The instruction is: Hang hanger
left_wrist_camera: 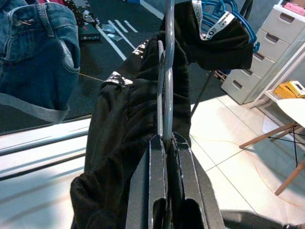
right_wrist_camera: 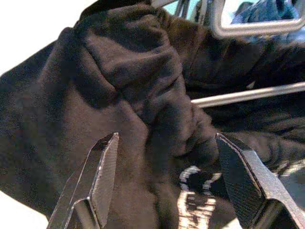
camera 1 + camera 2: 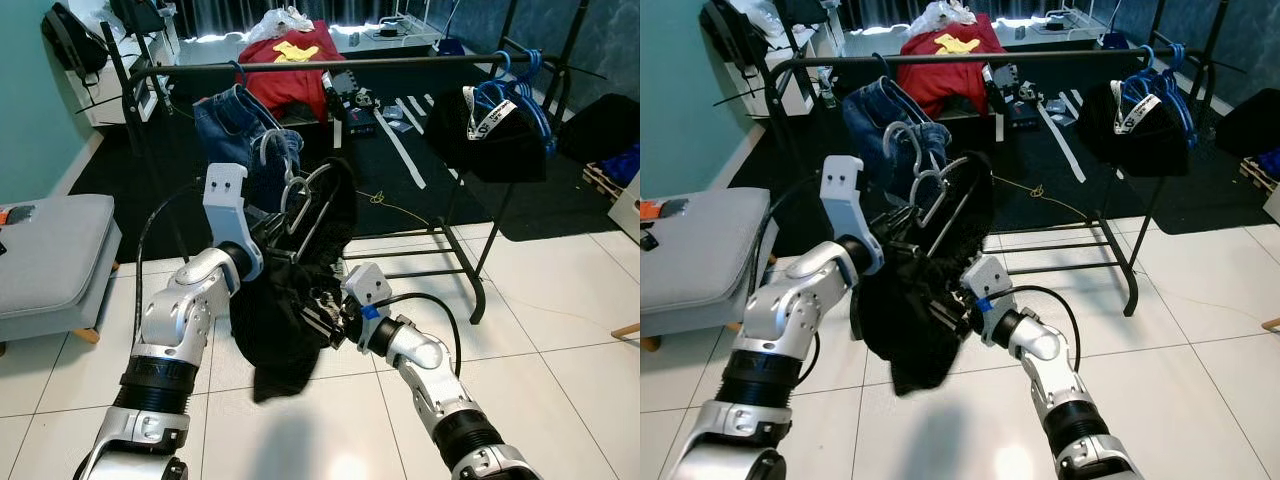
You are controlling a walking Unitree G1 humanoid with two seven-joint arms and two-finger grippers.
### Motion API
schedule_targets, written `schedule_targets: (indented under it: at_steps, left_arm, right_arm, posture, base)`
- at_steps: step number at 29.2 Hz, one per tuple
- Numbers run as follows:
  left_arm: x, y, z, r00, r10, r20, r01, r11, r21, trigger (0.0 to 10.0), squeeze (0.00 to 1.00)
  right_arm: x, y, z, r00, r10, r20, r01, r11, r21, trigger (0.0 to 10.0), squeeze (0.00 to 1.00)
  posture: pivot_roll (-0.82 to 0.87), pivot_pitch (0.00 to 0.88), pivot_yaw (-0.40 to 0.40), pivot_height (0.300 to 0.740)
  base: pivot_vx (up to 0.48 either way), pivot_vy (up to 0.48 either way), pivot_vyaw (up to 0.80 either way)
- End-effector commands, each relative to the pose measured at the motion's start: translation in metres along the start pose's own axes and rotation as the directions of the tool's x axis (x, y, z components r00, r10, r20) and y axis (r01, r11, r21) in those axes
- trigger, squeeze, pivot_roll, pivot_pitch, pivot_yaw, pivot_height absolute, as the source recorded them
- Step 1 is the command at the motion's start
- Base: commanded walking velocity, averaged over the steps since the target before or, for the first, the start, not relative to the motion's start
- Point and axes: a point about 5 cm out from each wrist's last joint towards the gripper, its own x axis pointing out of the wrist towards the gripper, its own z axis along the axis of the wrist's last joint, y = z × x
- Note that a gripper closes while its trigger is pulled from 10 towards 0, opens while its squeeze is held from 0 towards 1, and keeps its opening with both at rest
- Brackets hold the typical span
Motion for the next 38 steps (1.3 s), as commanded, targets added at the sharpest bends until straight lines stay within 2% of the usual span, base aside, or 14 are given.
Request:
schedule_targets:
  at_steps: [1,5,10,17,23,24,25,33,38]
  left_arm:
    - [0.002,-0.008,0.012,0.999,-0.033,0.040,0.032,0.999,0.007,0.0,0.00]
    - [0.003,-0.010,0.010,0.998,-0.044,0.034,0.044,0.999,-0.006,0.0,0.00]
    - [0.002,-0.022,0.011,0.991,-0.128,0.027,0.129,0.989,-0.067,0.0,0.00]
    - [0.000,-0.030,0.013,0.980,-0.199,0.024,0.200,0.975,-0.092,0.0,0.00]
    - [0.001,-0.031,0.014,0.980,-0.199,0.030,0.201,0.975,-0.091,0.0,0.00]
    - [0.001,-0.030,0.015,0.981,-0.192,0.031,0.194,0.977,-0.085,0.0,0.00]
    - [0.001,-0.028,0.015,0.984,-0.178,0.027,0.180,0.981,-0.073,0.0,0.00]
    - [0.002,-0.024,0.012,0.990,-0.141,0.006,0.141,0.989,-0.041,0.0,0.00]
    - [0.004,-0.023,0.010,0.992,-0.125,-0.016,0.125,0.992,0.014,0.0,0.00]
  right_arm:
    - [0.005,0.002,0.009,0.999,0.015,0.034,-0.013,0.999,-0.045,10.0,0.00]
    - [0.007,0.003,0.013,0.998,0.039,0.056,-0.037,0.998,-0.043,10.0,0.00]
    - [0.010,0.005,0.008,0.995,0.089,0.046,-0.087,0.995,-0.042,10.0,0.00]
    - [0.011,0.004,0.005,0.996,0.089,0.027,-0.087,0.994,-0.059,10.0,0.00]
    - [0.011,0.004,0.004,0.995,0.099,0.014,-0.098,0.994,-0.052,9.8,0.00]
    - [0.011,0.005,0.005,0.995,0.102,0.020,-0.101,0.994,-0.048,1.4,0.00]
    - [0.012,0.005,0.005,0.994,0.108,0.029,-0.107,0.993,-0.046,0.0,0.00]
    - [0.013,0.010,0.007,0.990,0.129,0.063,-0.126,0.991,-0.045,0.0,0.00]
    - [0.015,0.019,0.011,0.980,0.169,0.106,-0.166,0.986,-0.031,0.0,0.00]
  posture:
    - [0.06,0.090,0.053,0.740]
    - [0.06,0.090,0.053,0.740]
    - [0.06,0.086,0.054,0.740]
    - [0.06,0.076,0.056,0.740]
    - [0.06,0.072,0.055,0.740]
    - [0.06,0.068,0.054,0.740]
    - [0.06,0.068,0.055,0.740]
    - [0.06,0.065,0.056,0.740]
    - [0.07,0.068,0.058,0.740]
  base:
    - [0.000,0.000,0.00]
    - [0.000,0.000,0.00]
    - [0.000,0.000,0.00]
    - [0.000,0.000,0.00]
    - [0.000,0.000,0.00]
    - [0.000,0.000,0.00]
    - [0.000,0.000,0.00]
    - [0.000,0.000,0.00]
    - [0.000,0.000,0.00]
